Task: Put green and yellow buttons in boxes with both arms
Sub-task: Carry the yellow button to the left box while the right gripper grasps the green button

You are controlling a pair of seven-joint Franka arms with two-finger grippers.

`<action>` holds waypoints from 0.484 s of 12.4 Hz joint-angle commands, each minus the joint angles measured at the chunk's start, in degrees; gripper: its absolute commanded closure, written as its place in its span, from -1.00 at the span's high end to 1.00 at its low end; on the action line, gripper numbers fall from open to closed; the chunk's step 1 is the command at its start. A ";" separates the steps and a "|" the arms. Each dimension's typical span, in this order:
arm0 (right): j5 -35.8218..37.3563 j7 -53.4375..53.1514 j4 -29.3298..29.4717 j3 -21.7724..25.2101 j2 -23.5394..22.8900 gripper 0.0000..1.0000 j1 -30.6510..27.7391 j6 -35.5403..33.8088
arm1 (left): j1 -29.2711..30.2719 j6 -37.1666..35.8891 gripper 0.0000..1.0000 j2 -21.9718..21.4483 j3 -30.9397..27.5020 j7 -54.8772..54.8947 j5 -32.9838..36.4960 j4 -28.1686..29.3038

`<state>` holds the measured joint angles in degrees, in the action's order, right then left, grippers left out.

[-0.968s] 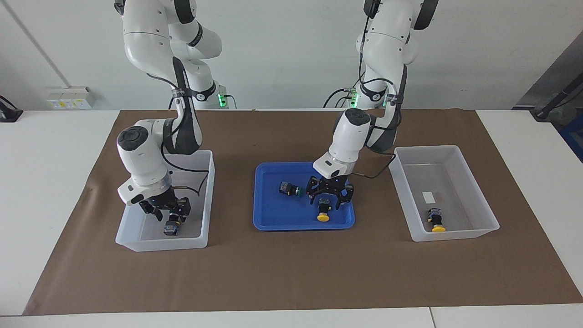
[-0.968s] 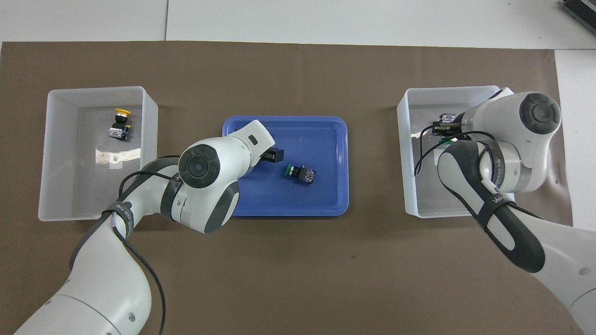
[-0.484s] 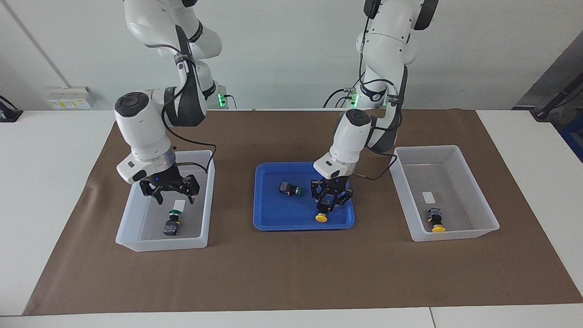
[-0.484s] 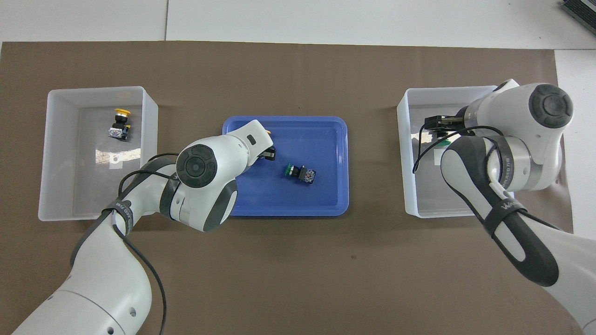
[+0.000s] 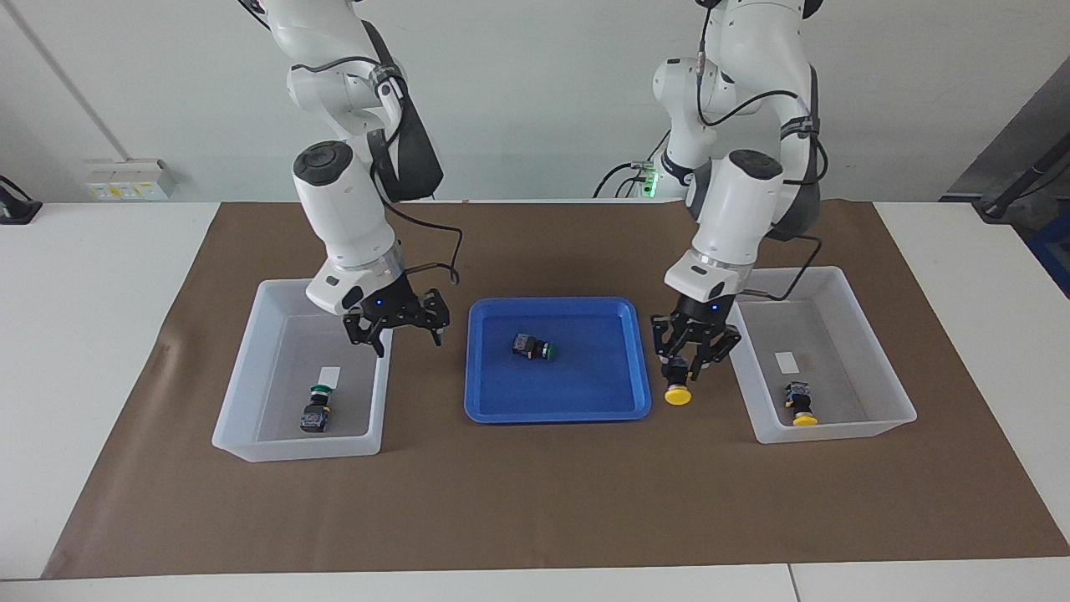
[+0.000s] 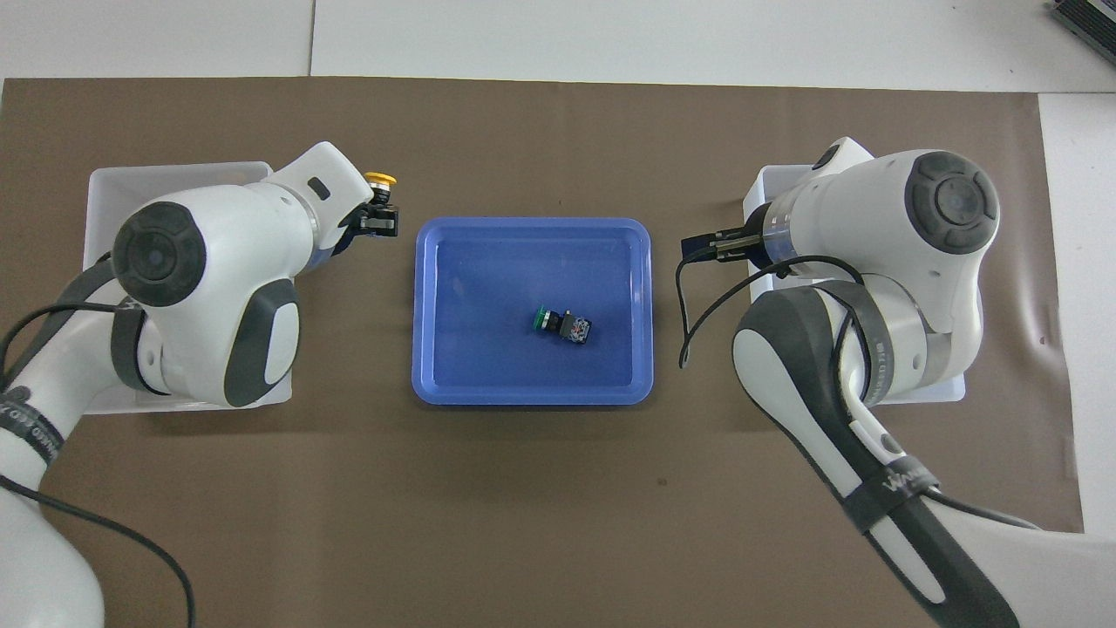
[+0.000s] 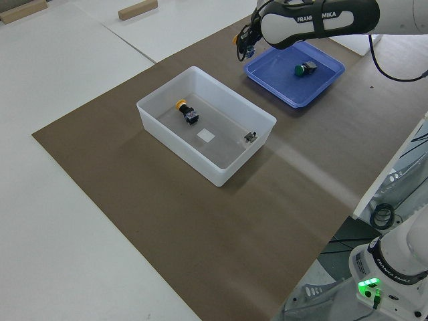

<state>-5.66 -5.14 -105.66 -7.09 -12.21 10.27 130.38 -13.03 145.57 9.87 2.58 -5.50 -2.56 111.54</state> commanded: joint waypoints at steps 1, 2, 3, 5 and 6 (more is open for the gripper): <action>-1.11 -0.05 -0.07 -0.55 -0.80 1.00 4.30 1.81 | 6.85 -7.20 -1.00 -0.64 0.50 3.04 -0.51 -2.63; -1.20 0.13 -0.85 -0.55 -1.06 1.00 5.89 2.86 | 9.14 -8.36 -1.00 -0.64 0.50 3.21 -0.51 -3.17; -1.20 0.48 -2.08 -0.55 -1.50 1.00 7.21 4.95 | 10.90 -7.68 -1.00 -0.64 0.50 3.56 -0.51 -2.74; -1.11 1.44 -4.10 -0.55 -3.34 1.00 9.23 9.96 | 15.21 -7.50 -1.00 -1.34 0.67 8.89 -0.60 -0.90; -1.11 3.97 -4.46 -0.55 -4.31 1.00 9.85 11.46 | 16.45 -7.32 -1.00 -1.78 0.67 11.45 -0.95 0.42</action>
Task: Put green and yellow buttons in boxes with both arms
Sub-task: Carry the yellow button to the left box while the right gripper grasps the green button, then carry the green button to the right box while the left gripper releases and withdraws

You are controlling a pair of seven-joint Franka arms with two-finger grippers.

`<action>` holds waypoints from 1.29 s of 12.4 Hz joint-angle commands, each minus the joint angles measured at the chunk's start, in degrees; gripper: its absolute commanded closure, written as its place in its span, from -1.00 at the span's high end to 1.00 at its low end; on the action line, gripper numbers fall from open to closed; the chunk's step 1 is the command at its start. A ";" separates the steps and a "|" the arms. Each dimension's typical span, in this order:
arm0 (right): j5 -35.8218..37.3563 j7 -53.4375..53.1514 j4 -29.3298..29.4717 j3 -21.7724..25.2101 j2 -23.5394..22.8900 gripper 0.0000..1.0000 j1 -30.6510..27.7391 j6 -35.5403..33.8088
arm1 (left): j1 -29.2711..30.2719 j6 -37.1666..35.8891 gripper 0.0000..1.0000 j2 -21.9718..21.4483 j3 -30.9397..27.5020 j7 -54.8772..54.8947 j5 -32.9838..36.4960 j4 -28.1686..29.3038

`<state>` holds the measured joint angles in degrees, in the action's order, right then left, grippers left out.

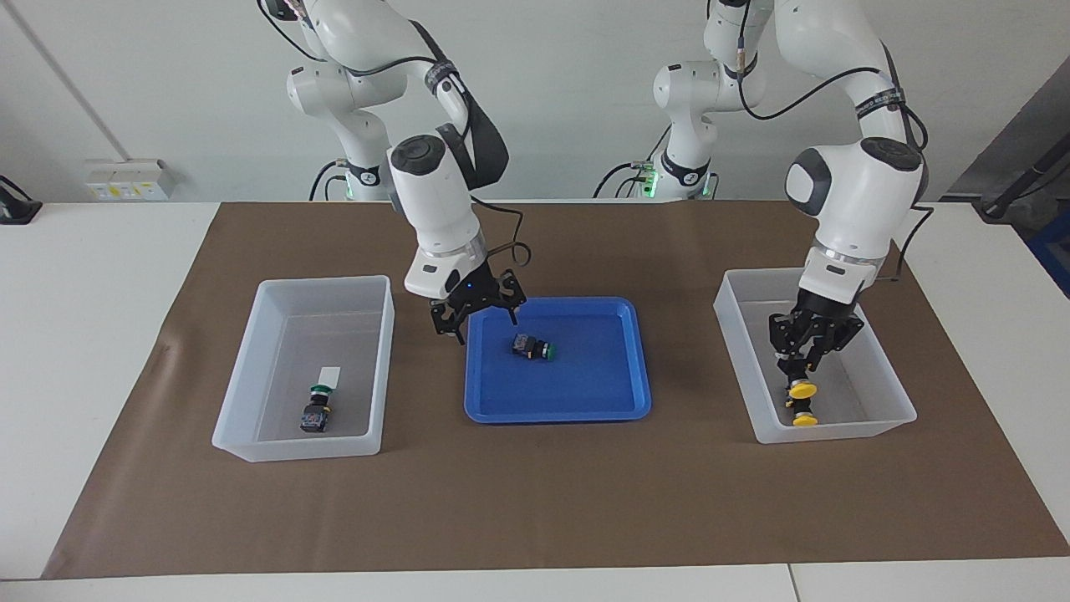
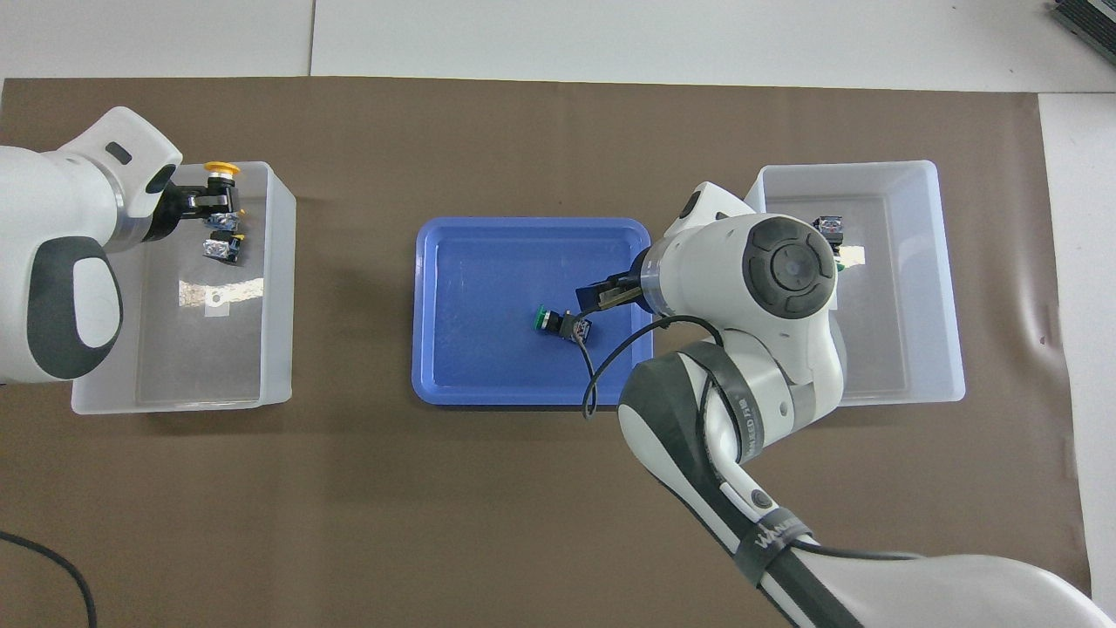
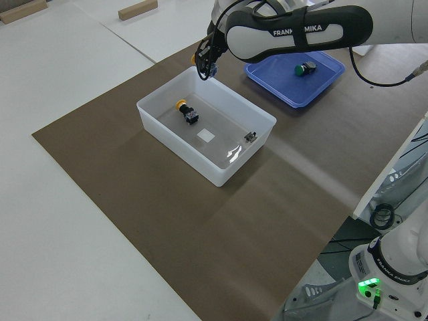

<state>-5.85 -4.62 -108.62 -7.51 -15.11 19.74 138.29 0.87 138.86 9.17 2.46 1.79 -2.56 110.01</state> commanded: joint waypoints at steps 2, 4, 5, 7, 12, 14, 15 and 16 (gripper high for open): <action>-0.91 10.30 -2.03 -0.14 -2.46 1.00 1.26 4.79 | 4.22 0.52 -1.00 -1.26 0.80 5.33 -1.22 3.36; -0.74 12.70 -2.12 -0.05 -4.39 1.00 3.45 6.28 | 5.37 5.16 -1.00 -0.21 0.88 6.82 -1.39 5.55; -0.13 12.71 -2.12 -0.05 -5.44 1.00 3.98 7.60 | 6.42 8.23 -1.00 0.84 0.97 8.22 -2.78 6.61; 0.32 16.37 -2.56 -0.05 -6.07 1.00 4.08 8.31 | 7.04 11.24 -1.00 3.13 0.97 11.56 -5.25 6.62; 0.32 21.58 -6.33 -0.05 -4.93 1.00 4.78 8.40 | 8.53 17.30 -1.00 9.27 1.15 14.91 -5.96 5.66; 0.32 21.58 -6.25 -0.05 -6.15 1.00 5.40 11.36 | 8.62 19.95 -1.00 10.26 1.32 15.00 -6.05 5.74; 0.40 21.84 -6.34 -0.05 -7.46 1.00 5.40 14.61 | 8.36 20.30 -0.97 10.34 1.32 15.00 -6.05 5.74; 0.40 21.85 -6.16 -0.05 -8.52 1.00 5.83 16.47 | 7.92 20.74 0.66 10.43 1.24 15.09 -6.05 5.66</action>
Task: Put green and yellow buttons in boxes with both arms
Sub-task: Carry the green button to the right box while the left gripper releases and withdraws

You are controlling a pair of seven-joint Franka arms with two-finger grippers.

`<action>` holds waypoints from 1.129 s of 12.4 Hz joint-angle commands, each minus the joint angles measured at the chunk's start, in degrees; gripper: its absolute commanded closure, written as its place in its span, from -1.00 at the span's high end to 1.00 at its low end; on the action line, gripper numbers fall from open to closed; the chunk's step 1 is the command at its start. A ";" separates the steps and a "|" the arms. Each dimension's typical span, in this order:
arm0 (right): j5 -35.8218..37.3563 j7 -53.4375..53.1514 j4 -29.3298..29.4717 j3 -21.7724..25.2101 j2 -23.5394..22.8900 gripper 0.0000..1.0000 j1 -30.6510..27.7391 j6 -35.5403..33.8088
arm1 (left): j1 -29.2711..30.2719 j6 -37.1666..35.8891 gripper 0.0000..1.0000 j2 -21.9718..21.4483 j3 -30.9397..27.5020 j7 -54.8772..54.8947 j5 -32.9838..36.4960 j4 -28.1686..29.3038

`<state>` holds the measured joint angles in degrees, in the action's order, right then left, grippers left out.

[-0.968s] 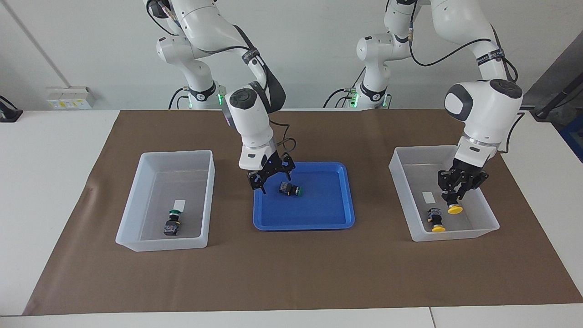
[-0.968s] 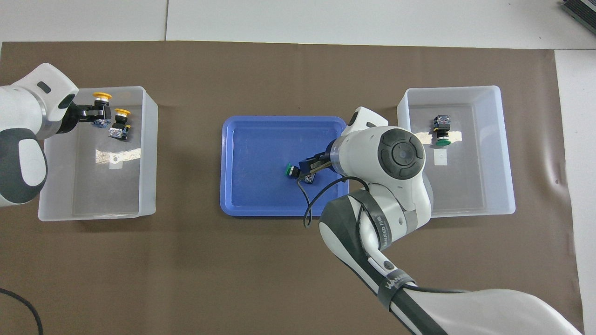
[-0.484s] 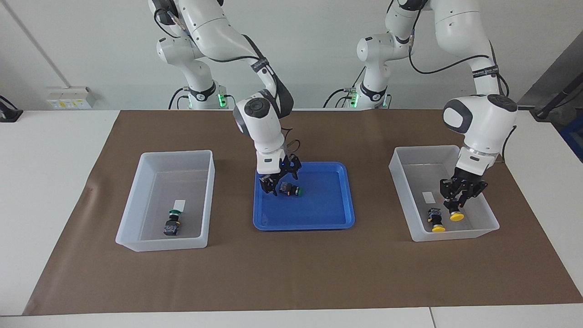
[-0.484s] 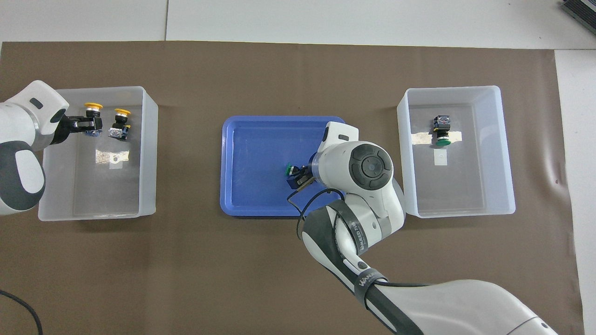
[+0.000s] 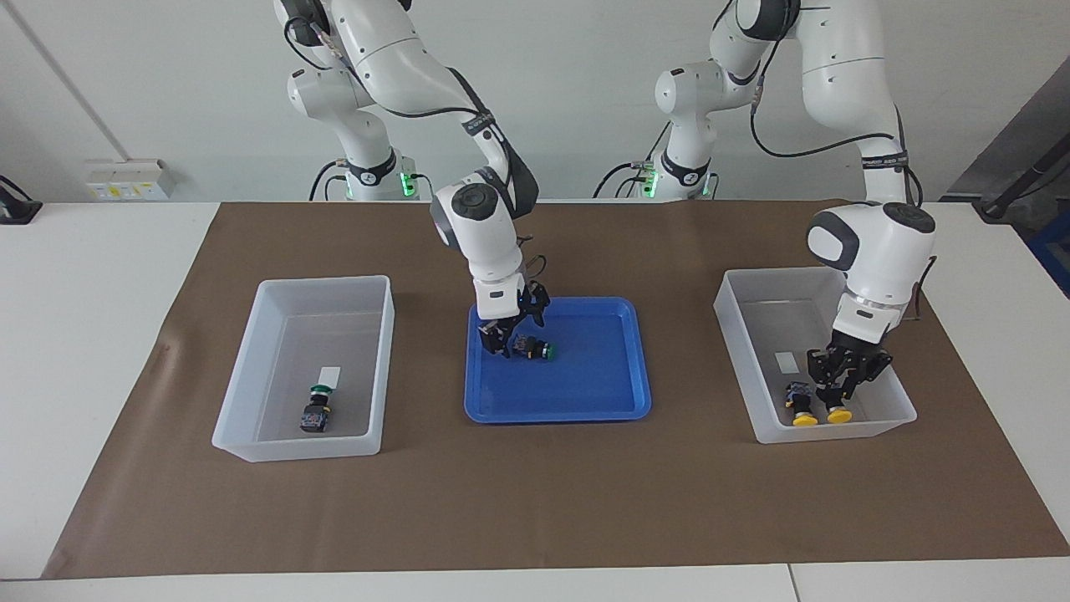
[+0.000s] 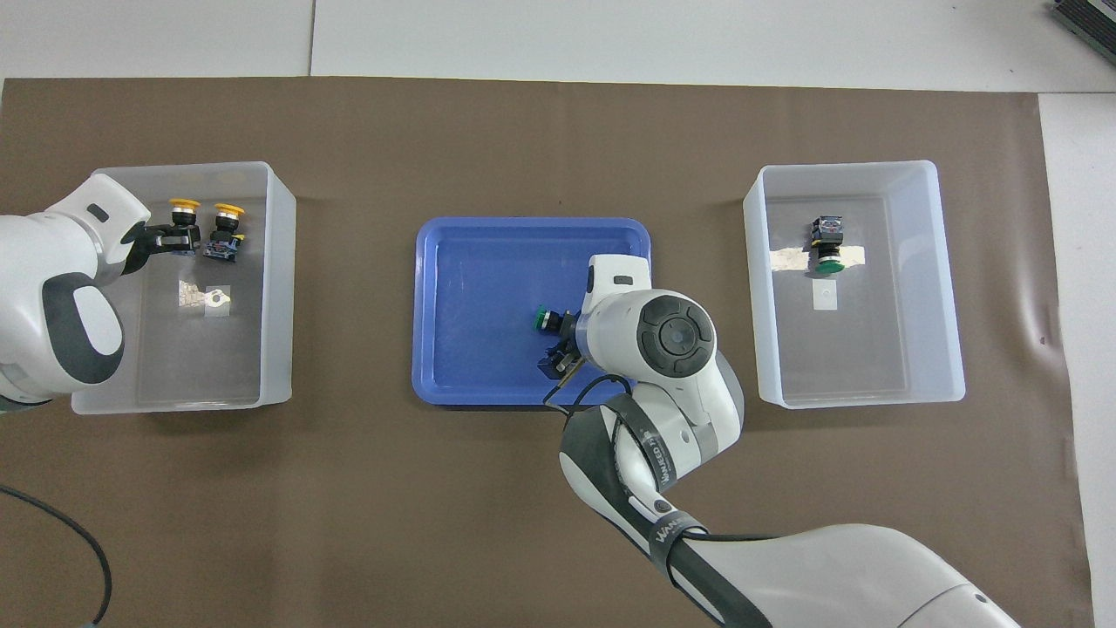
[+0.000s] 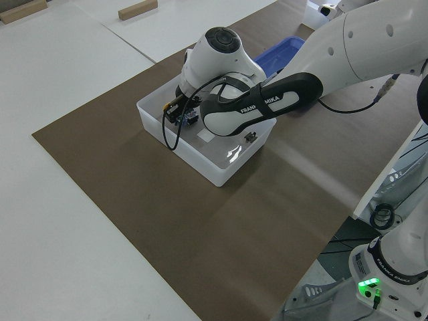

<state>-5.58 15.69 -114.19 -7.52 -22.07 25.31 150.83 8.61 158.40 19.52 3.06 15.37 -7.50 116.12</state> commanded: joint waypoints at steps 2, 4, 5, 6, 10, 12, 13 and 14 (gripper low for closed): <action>0.13 1.53 -0.59 -0.04 -1.57 1.00 0.17 3.86 | -0.08 1.47 1.00 0.08 0.64 1.50 -1.11 -1.32; 0.13 1.62 -0.68 0.05 -1.48 0.80 0.17 3.51 | -0.79 -0.45 1.00 -1.14 0.55 1.24 -1.03 -2.64; 0.13 1.27 -0.68 0.05 -1.31 0.16 0.17 3.25 | -0.79 -4.46 1.00 -2.97 0.55 1.15 -0.85 -3.52; 0.13 1.01 -0.59 0.05 -1.22 -0.45 0.17 3.24 | -1.22 -9.72 1.00 -5.43 0.55 1.15 -0.59 -3.79; -0.22 -5.74 2.11 0.05 0.09 -1.00 0.09 -2.17 | -4.65 -26.88 1.00 -15.80 0.28 -1.13 -0.32 -2.92; -0.13 -8.21 4.23 0.13 2.19 -1.00 -0.44 -6.85 | -6.40 -33.04 1.00 -19.94 0.28 -2.88 1.16 -2.30; -0.22 -8.75 4.33 0.31 3.60 -1.00 -1.14 -7.73 | -7.72 -36.29 1.00 -21.96 0.37 -5.16 2.74 -2.12; -0.22 -9.53 4.42 0.40 5.09 -1.00 -2.45 -9.05 | -9.56 -39.02 1.00 -23.63 0.46 -7.79 4.41 -1.77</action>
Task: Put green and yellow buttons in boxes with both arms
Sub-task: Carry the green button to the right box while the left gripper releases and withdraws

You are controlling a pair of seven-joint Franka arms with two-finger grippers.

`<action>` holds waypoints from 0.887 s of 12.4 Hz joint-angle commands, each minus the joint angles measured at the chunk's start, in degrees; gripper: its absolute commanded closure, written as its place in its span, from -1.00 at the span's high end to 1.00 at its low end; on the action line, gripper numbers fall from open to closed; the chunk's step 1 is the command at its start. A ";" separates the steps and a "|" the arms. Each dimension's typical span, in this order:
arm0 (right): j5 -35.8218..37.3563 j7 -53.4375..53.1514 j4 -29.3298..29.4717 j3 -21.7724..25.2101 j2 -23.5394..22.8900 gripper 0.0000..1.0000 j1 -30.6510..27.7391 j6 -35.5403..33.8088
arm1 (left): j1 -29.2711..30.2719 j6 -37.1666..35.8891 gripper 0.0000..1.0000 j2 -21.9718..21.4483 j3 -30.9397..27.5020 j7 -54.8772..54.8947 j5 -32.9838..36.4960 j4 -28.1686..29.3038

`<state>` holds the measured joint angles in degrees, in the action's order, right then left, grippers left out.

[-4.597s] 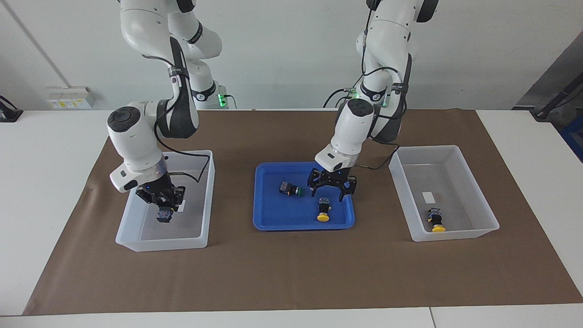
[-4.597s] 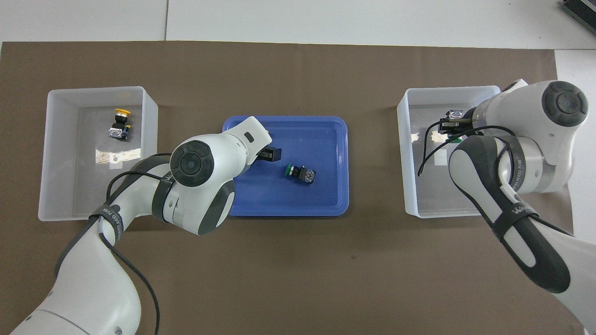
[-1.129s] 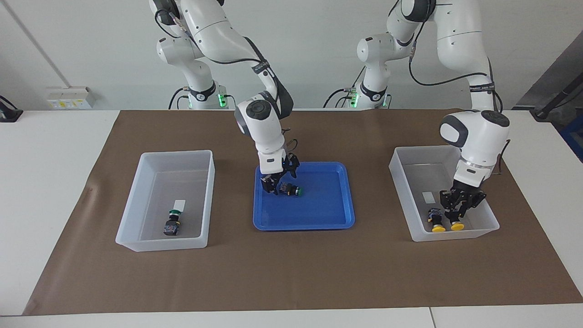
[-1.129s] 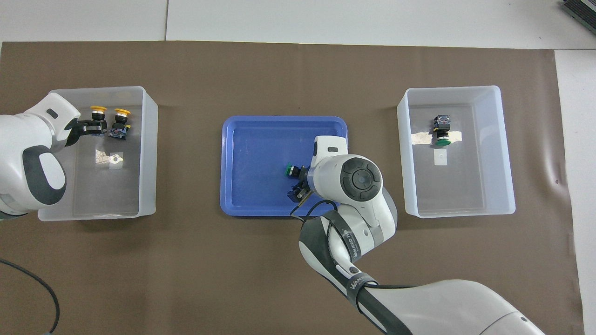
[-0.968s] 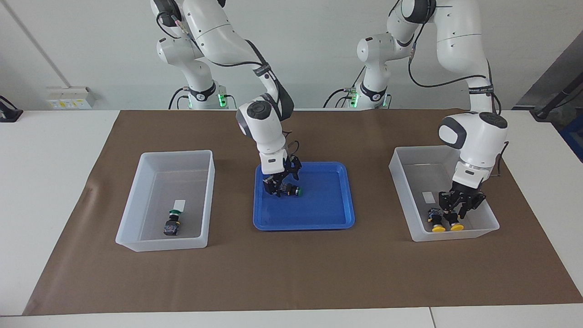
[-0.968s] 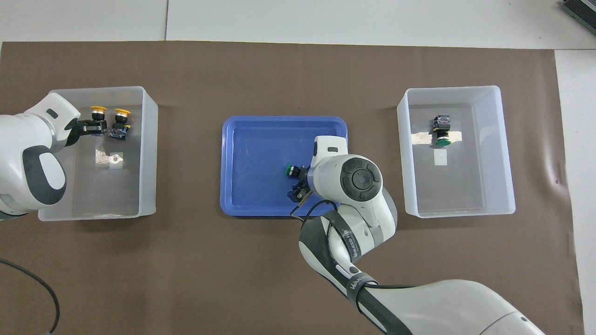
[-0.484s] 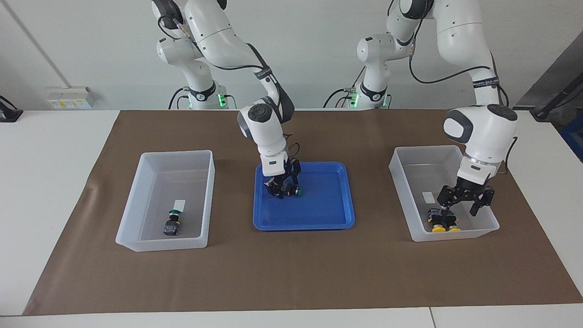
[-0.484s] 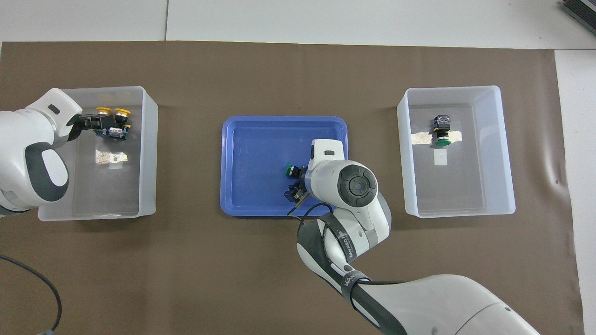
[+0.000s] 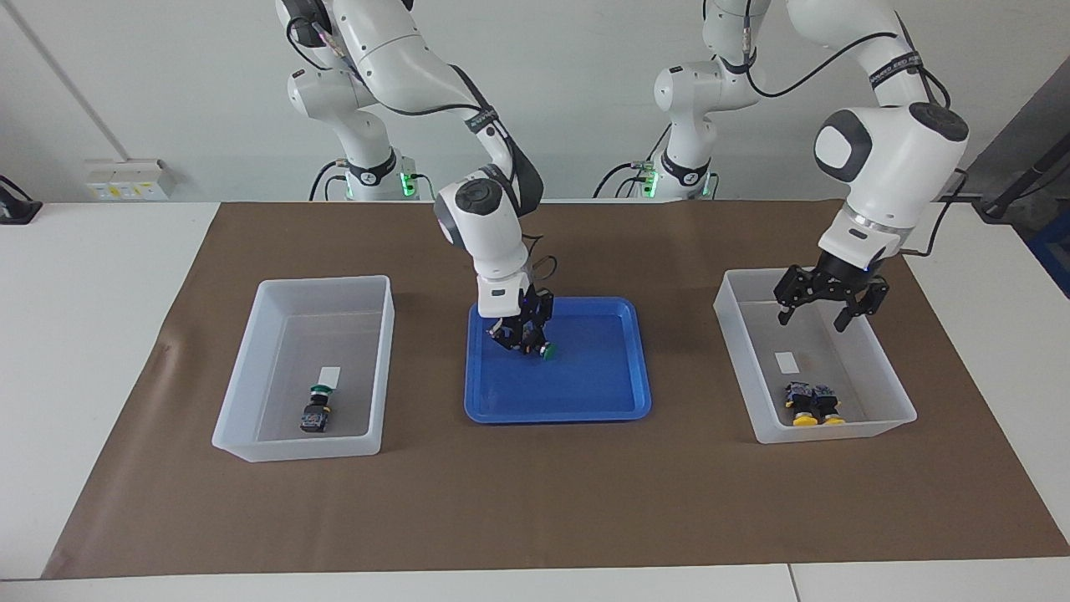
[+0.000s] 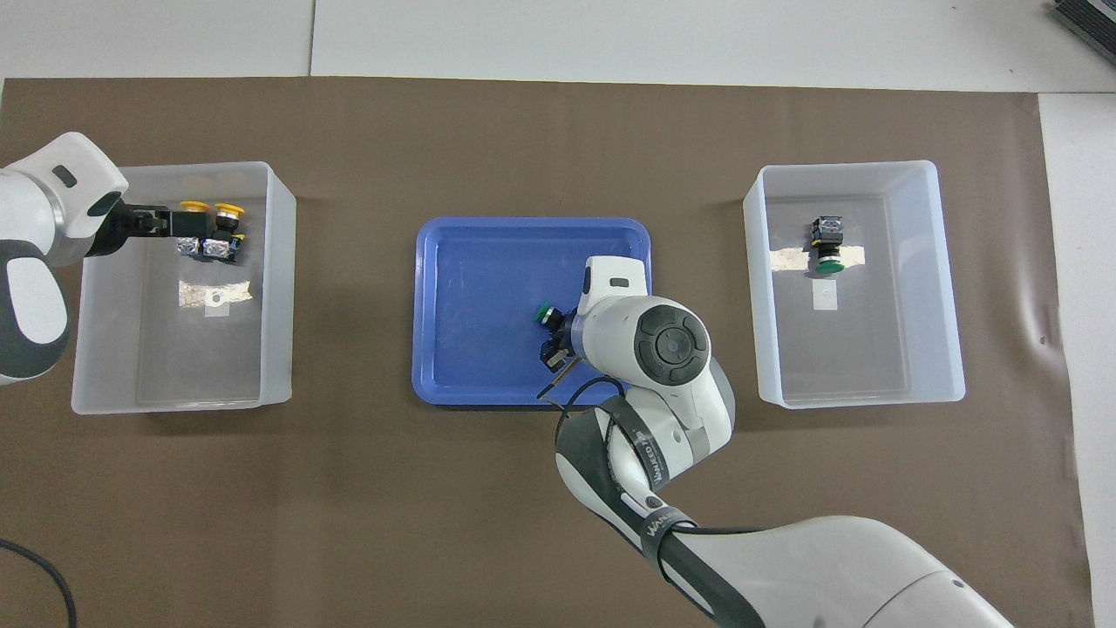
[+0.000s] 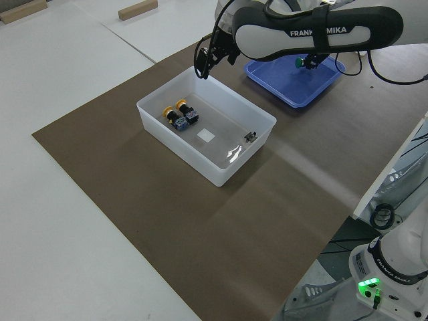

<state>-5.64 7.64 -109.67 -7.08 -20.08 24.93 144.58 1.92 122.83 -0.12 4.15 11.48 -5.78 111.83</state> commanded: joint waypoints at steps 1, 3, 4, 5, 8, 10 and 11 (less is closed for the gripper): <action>-0.16 -1.92 -0.02 -0.12 4.86 -1.00 -4.43 -4.73 | -4.54 -5.39 1.00 -5.31 -0.63 -6.44 4.01 2.52; -0.07 -1.84 0.41 -0.04 8.12 -1.00 -9.70 -9.47 | -5.44 -9.77 1.00 -5.50 -0.37 -7.43 6.12 -1.23; -0.07 -1.84 0.94 -0.04 8.74 -1.00 -12.17 -11.58 | -5.87 -13.63 1.00 -4.63 0.07 -7.43 8.31 -4.91; -0.07 -1.93 1.03 0.05 9.27 -1.00 -14.45 -12.73 | -6.05 -15.76 1.00 -3.49 0.16 -7.43 8.85 -8.17; 0.19 2.26 0.94 -0.04 10.32 -1.00 -22.98 -15.37 | -5.79 -24.71 1.00 1.33 0.16 -6.99 8.59 -20.63; 0.19 8.33 -0.01 -0.04 11.29 -1.00 -27.55 -18.44 | -5.35 -31.49 1.00 4.33 0.16 -6.64 8.15 -27.86; 0.28 10.44 -1.50 -0.04 12.08 -1.00 -28.96 -19.68 | -5.35 -32.38 1.00 4.17 0.07 -6.55 7.28 -28.41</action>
<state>-5.55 14.78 -108.68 -6.36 -10.31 -1.63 126.91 -3.41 94.57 1.04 4.33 5.05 1.21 88.91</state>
